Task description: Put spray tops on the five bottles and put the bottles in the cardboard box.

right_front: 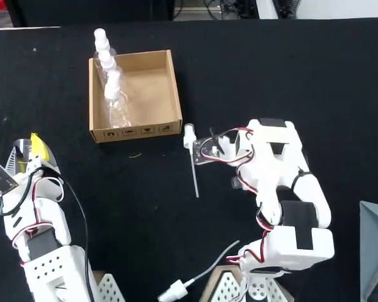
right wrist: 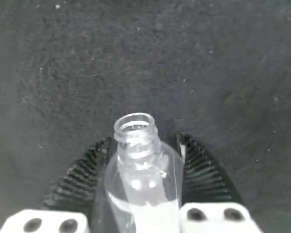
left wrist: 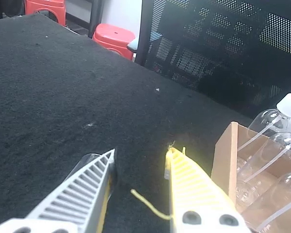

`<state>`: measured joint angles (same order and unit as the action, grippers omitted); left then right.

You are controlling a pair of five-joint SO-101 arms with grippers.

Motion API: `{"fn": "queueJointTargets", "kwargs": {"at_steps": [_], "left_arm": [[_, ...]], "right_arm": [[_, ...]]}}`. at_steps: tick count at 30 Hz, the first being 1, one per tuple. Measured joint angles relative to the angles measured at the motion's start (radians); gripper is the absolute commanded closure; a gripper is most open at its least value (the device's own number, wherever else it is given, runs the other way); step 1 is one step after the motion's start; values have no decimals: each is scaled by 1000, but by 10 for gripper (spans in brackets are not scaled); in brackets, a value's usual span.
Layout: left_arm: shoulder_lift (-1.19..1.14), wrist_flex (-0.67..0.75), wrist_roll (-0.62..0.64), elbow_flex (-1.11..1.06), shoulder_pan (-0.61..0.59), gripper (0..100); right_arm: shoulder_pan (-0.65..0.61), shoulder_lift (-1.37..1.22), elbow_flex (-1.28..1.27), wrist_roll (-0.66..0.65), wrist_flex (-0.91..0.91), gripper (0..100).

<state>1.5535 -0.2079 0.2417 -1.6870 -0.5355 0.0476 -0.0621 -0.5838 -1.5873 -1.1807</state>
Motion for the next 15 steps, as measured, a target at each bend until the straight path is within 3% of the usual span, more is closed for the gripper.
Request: {"fn": "queueJointTargets", "kwargs": {"at_steps": [6,15], "left_arm": [[0,0,0,0,0,847],[0,0,0,0,0,848]], "right_arm": [[0,0,31,143,0,896],[-52,0,55,514,0,892]]}}
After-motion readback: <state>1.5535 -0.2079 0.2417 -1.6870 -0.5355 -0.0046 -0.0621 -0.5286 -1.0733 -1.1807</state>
